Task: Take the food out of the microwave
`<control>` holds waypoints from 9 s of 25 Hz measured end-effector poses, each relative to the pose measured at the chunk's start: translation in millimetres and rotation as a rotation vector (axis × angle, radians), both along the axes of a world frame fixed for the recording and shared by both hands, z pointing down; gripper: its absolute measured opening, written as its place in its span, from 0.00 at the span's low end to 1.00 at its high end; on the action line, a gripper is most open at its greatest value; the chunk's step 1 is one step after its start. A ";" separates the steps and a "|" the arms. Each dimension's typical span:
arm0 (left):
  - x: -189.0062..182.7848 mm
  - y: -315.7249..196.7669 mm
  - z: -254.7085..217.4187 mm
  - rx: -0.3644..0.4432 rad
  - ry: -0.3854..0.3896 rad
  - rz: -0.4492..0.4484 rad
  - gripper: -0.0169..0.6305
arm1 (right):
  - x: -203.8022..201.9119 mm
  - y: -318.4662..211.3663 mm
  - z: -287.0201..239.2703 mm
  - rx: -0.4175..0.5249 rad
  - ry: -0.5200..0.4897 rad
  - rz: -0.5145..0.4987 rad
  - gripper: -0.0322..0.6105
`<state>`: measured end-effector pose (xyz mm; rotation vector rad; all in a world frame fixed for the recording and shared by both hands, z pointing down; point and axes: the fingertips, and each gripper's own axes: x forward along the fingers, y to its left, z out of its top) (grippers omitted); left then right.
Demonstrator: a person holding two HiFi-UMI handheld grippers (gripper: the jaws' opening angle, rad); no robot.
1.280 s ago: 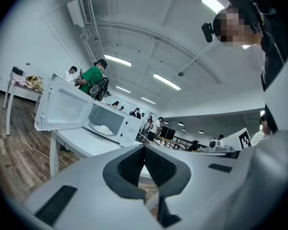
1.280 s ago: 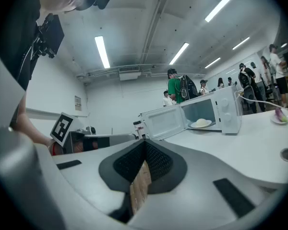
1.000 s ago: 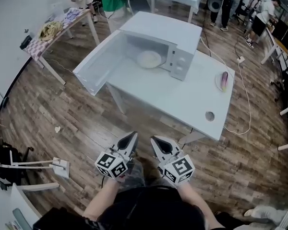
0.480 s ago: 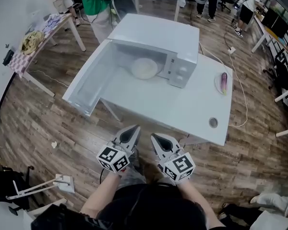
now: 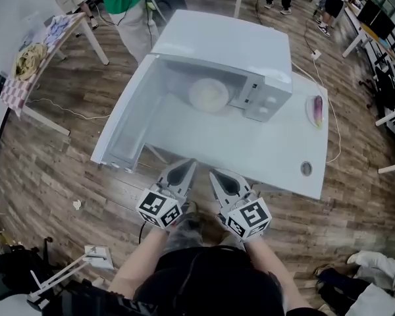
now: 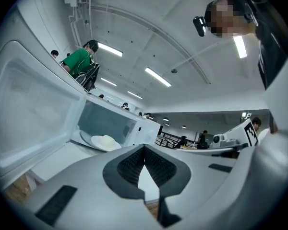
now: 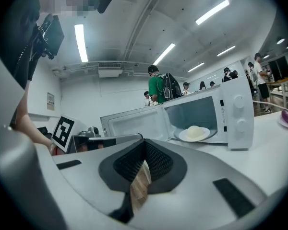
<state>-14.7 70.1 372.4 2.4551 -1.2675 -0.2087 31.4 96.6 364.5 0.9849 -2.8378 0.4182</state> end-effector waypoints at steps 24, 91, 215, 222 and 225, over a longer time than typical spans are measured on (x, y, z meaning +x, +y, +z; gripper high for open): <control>-33.2 -54.7 16.9 -0.001 0.009 0.063 0.04 | -38.7 -56.5 17.0 -0.034 -0.003 0.120 0.08; -49.5 -206.4 109.5 -0.247 -0.004 -0.160 0.05 | 31.2 -252.3 123.8 -0.543 -0.217 0.401 0.24; -1.8 -171.7 100.8 -0.657 0.902 0.031 0.07 | 28.1 -211.0 109.3 -0.689 -0.496 0.449 0.19; -1.8 -160.0 99.8 -0.656 0.887 0.039 0.07 | 28.0 -198.7 108.5 -0.681 -0.504 0.451 0.19; -3.0 -154.7 99.5 -0.659 0.884 0.039 0.07 | 27.2 -193.2 107.7 -0.680 -0.506 0.456 0.19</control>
